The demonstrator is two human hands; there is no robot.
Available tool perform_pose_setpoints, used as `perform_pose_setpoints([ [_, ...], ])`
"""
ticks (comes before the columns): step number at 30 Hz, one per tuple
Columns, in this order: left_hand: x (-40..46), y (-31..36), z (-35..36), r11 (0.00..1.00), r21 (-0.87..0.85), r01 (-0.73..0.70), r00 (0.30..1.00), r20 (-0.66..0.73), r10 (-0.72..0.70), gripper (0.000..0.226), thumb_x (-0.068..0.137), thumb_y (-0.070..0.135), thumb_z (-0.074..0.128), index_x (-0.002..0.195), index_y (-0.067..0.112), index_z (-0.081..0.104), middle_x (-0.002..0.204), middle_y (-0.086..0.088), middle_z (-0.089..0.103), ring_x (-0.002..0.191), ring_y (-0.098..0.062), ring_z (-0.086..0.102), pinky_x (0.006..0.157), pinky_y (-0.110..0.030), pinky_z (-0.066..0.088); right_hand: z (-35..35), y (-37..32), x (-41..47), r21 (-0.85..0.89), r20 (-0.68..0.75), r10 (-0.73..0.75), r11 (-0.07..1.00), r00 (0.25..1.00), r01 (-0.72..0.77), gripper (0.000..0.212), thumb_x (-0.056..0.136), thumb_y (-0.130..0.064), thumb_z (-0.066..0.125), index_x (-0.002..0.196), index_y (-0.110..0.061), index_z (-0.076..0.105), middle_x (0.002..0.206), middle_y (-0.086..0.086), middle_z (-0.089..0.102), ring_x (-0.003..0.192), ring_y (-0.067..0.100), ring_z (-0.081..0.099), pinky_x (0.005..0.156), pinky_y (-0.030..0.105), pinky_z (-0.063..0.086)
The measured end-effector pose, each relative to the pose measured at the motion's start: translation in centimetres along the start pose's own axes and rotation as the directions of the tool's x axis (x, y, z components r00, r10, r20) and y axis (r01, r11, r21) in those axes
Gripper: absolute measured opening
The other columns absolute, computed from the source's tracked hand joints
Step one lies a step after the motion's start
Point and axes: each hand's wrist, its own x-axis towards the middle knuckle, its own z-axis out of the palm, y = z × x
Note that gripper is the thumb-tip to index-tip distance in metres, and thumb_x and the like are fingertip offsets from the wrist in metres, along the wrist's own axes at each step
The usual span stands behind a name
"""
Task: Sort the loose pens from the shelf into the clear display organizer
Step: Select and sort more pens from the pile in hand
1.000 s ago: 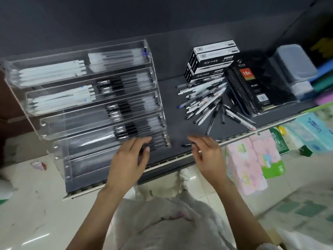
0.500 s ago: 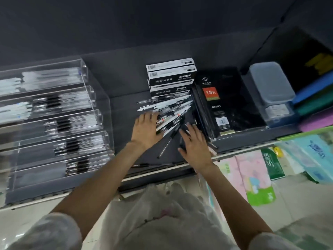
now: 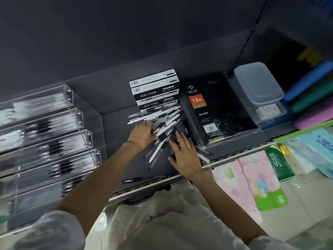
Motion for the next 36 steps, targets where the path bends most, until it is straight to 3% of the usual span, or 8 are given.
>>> perform_pose_setpoints([
  [5,0.3,-0.2,-0.6,0.991,-0.125,0.051,0.999,0.005,-0.050,0.038,0.094,0.035,0.055,0.120,0.007,0.051,0.114,-0.016,0.061,0.106,-0.032,0.056,0.089,-0.037,0.045,-0.2,0.0,0.0,0.012,0.028,-0.009,1.000,1.000,0.009,0.065,0.093,-0.037,0.052,0.148,-0.018,0.024,0.158,0.013,0.006,0.146,0.028,0.001,0.117,0.044,-0.001],
  [13,0.4,1.1,-1.0,0.993,-0.087,0.079,0.994,0.079,-0.072,0.037,0.094,0.024,0.049,0.124,0.004,0.042,0.111,-0.019,0.059,0.106,-0.035,0.054,0.077,-0.032,0.039,0.0,-0.3,0.0,0.001,-0.001,0.001,1.000,1.000,-0.001,0.064,0.088,-0.034,0.060,0.144,-0.014,0.036,0.155,0.016,0.020,0.144,0.032,0.015,0.116,0.049,0.010],
  [21,0.4,1.1,-0.5,0.995,-0.096,0.028,0.999,0.044,-0.024,0.056,0.098,0.048,0.036,0.134,0.005,0.037,0.110,-0.018,0.063,0.103,-0.034,0.059,0.082,-0.038,0.044,-0.1,-0.3,-0.1,-0.005,-0.011,0.007,1.000,1.000,-0.007,0.063,0.089,-0.034,0.059,0.144,-0.014,0.036,0.155,0.016,0.020,0.144,0.032,0.015,0.116,0.047,0.009],
  [26,-1.2,0.4,-0.9,0.960,-0.278,0.040,0.999,0.015,-0.037,0.047,0.101,0.043,0.029,0.130,0.008,0.044,0.103,-0.012,0.063,0.096,-0.028,0.059,0.078,-0.033,0.042,-0.5,-0.2,-0.2,0.034,-0.014,-0.008,0.999,1.000,0.008,0.059,0.090,-0.029,0.057,0.144,-0.016,0.036,0.154,0.016,0.022,0.144,0.031,0.014,0.118,0.046,0.007],
  [28,-2.6,0.6,-1.3,0.795,-0.600,0.083,0.996,0.070,-0.052,0.042,0.101,0.043,0.031,0.120,0.012,0.052,0.082,-0.002,0.057,0.067,-0.013,0.054,0.060,-0.025,0.041,-1.4,-0.4,-0.3,0.112,-0.125,-0.015,0.993,0.992,0.029,0.054,0.089,-0.022,0.060,0.139,-0.014,0.044,0.147,0.016,0.036,0.140,0.031,0.027,0.117,0.046,0.019],
  [30,-4.5,1.0,-1.8,0.413,-0.899,0.147,0.987,0.160,-0.004,0.036,0.101,0.039,0.033,0.111,0.014,0.056,0.067,0.006,0.042,0.048,-0.003,0.034,0.044,-0.016,0.030,-3.1,-0.7,-0.2,0.311,-0.252,0.072,0.950,0.965,0.010,0.044,0.090,-0.019,0.059,0.133,-0.013,0.050,0.134,0.011,0.051,0.127,0.027,0.044,0.107,0.041,0.038],
  [32,-6.5,1.5,-2.5,0.119,-0.973,0.195,0.975,0.206,0.080,0.034,0.101,0.036,0.034,0.110,0.013,0.058,0.062,0.009,0.037,0.046,-0.002,0.027,0.041,-0.014,0.023,-5.6,-1.4,0.1,0.614,-0.256,0.214,0.789,0.943,-0.013,0.037,0.093,-0.020,0.056,0.130,-0.015,0.052,0.116,0.002,0.060,0.108,0.021,0.057,0.092,0.027,0.047],
  [36,-10.0,1.9,-3.1,-0.018,-0.972,0.236,0.956,0.229,0.182,0.035,0.099,0.032,0.036,0.115,0.010,0.058,0.062,0.009,0.039,0.047,-0.002,0.028,0.041,-0.013,0.022,-9.4,-3.5,1.9,0.937,-0.049,0.224,0.348,0.973,-0.033,0.047,0.095,-0.031,0.053,0.136,-0.043,0.034,0.115,-0.011,0.058,0.093,0.011,0.063,0.084,0.030,0.050],
])
